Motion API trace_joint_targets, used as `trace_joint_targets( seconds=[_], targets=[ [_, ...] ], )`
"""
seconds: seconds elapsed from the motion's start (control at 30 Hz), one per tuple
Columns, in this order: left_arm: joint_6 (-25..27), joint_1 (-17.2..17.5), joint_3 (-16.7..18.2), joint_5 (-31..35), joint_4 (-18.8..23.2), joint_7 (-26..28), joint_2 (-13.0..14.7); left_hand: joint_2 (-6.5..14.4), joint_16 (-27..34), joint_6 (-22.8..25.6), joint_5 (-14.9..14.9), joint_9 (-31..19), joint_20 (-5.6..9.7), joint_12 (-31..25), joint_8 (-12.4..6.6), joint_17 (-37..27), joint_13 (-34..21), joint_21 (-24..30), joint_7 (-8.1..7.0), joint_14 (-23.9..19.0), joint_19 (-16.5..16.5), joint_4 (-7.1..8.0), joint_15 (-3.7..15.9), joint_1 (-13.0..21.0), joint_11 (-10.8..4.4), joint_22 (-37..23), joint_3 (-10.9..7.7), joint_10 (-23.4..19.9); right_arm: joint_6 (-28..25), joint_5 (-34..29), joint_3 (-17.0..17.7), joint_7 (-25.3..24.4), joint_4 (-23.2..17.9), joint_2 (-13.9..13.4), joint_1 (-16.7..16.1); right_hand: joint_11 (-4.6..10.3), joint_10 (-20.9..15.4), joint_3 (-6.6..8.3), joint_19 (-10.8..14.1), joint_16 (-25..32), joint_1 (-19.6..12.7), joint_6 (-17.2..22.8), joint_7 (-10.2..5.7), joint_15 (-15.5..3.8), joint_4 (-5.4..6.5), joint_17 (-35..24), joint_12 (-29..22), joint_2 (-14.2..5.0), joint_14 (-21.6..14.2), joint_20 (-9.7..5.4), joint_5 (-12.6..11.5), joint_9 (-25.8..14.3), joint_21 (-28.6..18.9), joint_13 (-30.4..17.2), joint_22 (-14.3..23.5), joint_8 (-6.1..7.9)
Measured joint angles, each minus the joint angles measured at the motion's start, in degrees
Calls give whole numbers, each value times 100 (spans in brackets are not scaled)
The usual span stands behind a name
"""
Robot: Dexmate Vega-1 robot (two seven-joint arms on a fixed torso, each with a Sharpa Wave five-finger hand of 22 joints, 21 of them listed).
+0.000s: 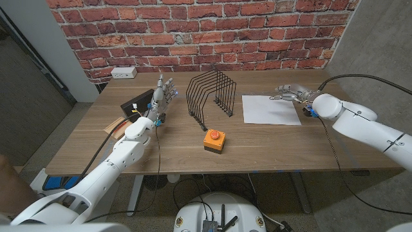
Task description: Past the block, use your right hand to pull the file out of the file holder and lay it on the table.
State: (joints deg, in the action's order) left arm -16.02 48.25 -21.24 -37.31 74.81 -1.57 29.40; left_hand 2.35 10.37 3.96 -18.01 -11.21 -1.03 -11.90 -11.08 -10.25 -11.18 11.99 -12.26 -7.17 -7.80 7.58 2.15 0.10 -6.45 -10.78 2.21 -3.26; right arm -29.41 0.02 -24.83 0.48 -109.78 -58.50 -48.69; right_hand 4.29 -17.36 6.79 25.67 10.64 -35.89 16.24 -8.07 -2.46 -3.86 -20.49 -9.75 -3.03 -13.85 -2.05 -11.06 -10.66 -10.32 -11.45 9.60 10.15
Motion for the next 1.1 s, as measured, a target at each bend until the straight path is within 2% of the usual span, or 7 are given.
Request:
trace_joint_targets(
  seconds=[0.13, 0.43, 0.7, 1.1],
  targets=[
    [0, 0, 1, 0, 2, 0, 1, 0, 0, 0, 0, 0, 0, 0, 0, 0, 0, 0, 0, 0, 0, 0, 0, 0, 0, 0, 0, 0, 83, 165, 24, -173, 149, 202, 12, -31, 31, 0, 0, 0, 30, 0, 0, 24, 0, 4, 0, -30, 23, 0, 0, 27, 0, 0, 0, 0],
    [0, 1, 5, -3, 12, -1, 8, 0, 0, 0, 0, 0, 0, 0, 0, 0, -1, 0, 0, 0, 0, 0, 0, 0, 0, 0, 0, 0, 653, 554, 57, -546, 638, 601, 62, -31, 30, 0, -42, 0, 55, -31, 31, 42, 0, 31, -22, -6, 42, 1, 26, 27, 0, 13, 1, 0],
    [7, 4, 9, -6, 16, -2, 11, 0, 0, 0, 0, 0, 0, 0, 0, 0, -1, 0, 0, 0, 0, 0, 0, 0, 0, 0, 0, 0, 1440, 921, 114, -851, 1170, 932, 83, -30, 30, 0, -113, 0, 107, -31, 31, 10, 0, 58, -45, -29, 74, -31, 36, 27, 0, 27, 1, 24],
    [12, 5, 10, -9, 19, 0, 14, 0, 0, 0, 0, 0, 0, 0, 0, 0, -1, 0, 0, 0, 0, 17, 0, 0, 0, 0, 17, 0, 2664, 1449, 319, -1245, 1895, 1461, -112, 11, 72, -47, -239, 0, 250, -31, 31, 11, 45, 110, -45, -67, 134, -48, 48, 27, 0, 54, -28, 23]
  ],
)
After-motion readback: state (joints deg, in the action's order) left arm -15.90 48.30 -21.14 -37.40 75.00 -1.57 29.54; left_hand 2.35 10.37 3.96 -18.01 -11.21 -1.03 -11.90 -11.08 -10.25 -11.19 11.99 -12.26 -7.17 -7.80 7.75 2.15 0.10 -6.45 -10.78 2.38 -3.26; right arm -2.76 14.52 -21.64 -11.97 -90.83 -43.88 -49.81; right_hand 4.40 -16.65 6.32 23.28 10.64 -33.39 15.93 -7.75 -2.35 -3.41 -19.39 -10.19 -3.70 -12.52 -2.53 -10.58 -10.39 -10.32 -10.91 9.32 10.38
